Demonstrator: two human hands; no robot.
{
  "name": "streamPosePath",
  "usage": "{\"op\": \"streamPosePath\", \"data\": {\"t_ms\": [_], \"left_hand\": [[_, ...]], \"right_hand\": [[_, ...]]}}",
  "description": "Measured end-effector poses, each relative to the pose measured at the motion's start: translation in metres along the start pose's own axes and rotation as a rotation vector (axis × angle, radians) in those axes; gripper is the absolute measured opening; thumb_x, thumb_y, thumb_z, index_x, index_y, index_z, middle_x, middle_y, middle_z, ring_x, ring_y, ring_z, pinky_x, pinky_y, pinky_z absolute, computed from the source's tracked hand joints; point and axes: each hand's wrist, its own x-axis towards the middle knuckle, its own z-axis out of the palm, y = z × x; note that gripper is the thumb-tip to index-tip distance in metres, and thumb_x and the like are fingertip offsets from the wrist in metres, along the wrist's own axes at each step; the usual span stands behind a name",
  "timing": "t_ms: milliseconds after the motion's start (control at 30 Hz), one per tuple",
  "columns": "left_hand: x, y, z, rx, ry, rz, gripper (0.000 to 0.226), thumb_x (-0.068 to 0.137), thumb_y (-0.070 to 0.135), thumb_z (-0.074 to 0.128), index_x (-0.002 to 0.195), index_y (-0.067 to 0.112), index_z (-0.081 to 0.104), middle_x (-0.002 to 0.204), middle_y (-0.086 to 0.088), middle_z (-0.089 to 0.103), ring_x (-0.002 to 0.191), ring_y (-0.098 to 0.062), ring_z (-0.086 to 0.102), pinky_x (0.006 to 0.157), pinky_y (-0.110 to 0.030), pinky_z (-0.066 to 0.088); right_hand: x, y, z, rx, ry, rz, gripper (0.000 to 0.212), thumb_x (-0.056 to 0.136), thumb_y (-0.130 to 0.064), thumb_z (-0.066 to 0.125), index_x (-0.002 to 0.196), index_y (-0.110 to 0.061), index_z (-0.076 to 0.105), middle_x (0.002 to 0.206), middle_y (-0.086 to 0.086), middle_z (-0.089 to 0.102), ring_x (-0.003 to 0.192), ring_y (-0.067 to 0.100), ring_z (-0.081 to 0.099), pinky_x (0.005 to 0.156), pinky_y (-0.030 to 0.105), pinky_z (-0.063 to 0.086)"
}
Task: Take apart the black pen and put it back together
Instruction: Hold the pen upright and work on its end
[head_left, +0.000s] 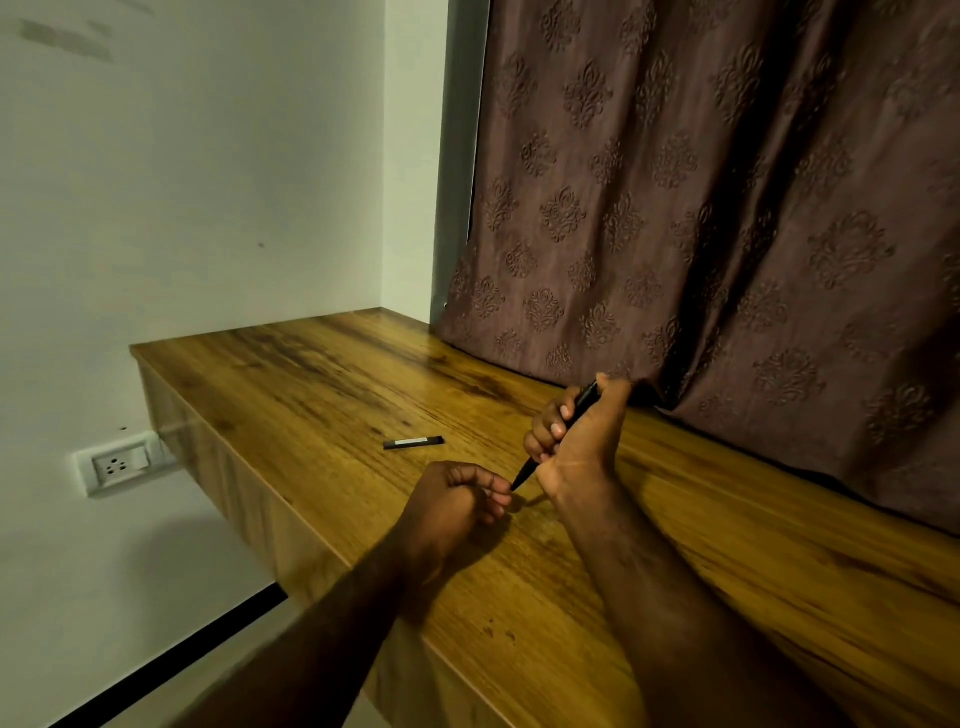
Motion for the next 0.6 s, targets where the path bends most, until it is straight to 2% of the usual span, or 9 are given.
{"op": "streamPosePath", "data": {"t_ms": [400, 600], "left_hand": [[-0.0016, 0.0026, -0.0003, 0.009, -0.001, -0.002, 0.034, 0.081, -0.01, 0.046, 0.074, 0.01, 0.073, 0.074, -0.008, 0.075, 0.064, -0.013, 0.066, 0.059, -0.021, 0.052], [-0.0025, 0.0024, 0.0003, -0.002, -0.001, 0.001, 0.034, 0.079, -0.01, 0.046, 0.073, 0.009, 0.073, 0.071, -0.008, 0.075, 0.061, -0.011, 0.065, 0.054, -0.017, 0.051]], "right_hand": [[-0.0006, 0.0003, 0.0018, -0.006, -0.008, 0.013, 0.049, 0.082, -0.053, 0.039, 0.048, -0.018, 0.037, 0.038, -0.002, 0.026, 0.034, 0.012, 0.015, 0.04, 0.016, 0.015], [0.0005, 0.0002, 0.0018, -0.005, -0.008, 0.008, 0.049, 0.082, -0.053, 0.039, 0.049, -0.018, 0.037, 0.039, -0.002, 0.027, 0.034, 0.012, 0.015, 0.041, 0.016, 0.015]]}}
